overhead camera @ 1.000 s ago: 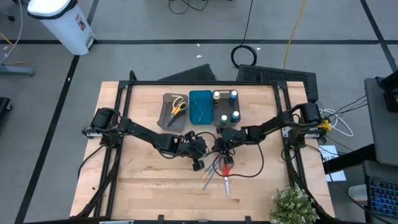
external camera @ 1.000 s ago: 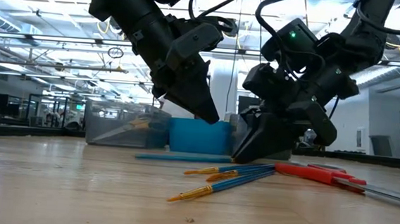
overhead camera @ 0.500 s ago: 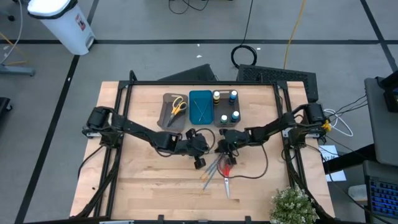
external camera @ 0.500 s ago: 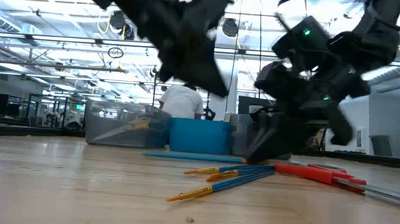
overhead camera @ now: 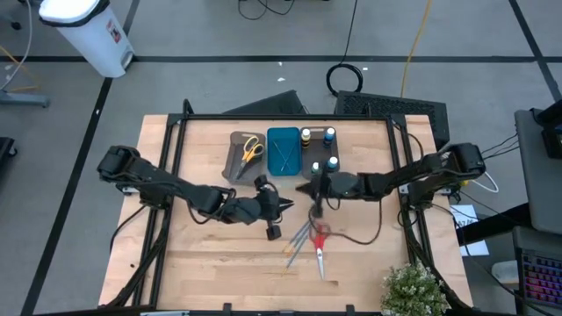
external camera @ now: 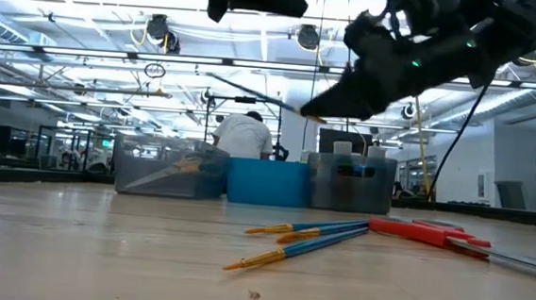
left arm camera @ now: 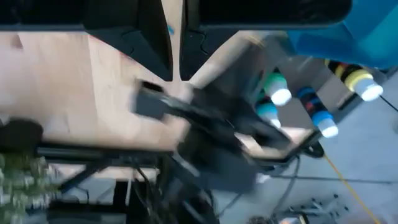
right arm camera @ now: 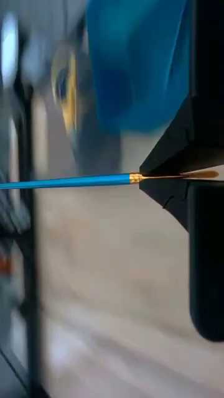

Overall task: Pick & Place Paint Supplies
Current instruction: Put the blue paint brush into the blue bin

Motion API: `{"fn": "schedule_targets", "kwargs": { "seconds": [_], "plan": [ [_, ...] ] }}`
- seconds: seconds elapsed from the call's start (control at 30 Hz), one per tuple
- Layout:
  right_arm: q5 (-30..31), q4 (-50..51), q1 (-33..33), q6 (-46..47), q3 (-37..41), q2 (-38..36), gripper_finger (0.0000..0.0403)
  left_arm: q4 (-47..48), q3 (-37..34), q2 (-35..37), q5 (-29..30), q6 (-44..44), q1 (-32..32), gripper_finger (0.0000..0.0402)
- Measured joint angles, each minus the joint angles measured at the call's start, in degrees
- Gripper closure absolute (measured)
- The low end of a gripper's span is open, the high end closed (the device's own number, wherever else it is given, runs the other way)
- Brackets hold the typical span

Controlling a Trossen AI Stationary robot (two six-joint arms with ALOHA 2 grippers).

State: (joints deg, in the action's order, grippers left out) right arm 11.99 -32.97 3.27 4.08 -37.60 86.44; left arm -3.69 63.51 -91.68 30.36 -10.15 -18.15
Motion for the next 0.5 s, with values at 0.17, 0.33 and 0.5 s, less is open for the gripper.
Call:
{"fn": "schedule_targets", "kwargs": {
  "seconds": [0.17, 0.33, 0.5],
  "plan": [
    [13.53, -2.79, -2.99, 6.94, 0.11, 0.07, 0.0403, 1.77, -0.09, 0.04, 0.14, -0.58, 0.04, 0.0362],
    [13.29, -8.58, -6.63, 9.25, 0.06, 2.23, 0.0403, 1.71, -0.09, 0.02, 0.24, -1.1, 0.58, 0.0362],
    [12.12, -12.56, -8.56, 10.29, -1.12, 6.48, 0.0403, 1.87, -0.09, 0.02, 0.26, -2.88, 1.5, 0.0362]
  ]
}}
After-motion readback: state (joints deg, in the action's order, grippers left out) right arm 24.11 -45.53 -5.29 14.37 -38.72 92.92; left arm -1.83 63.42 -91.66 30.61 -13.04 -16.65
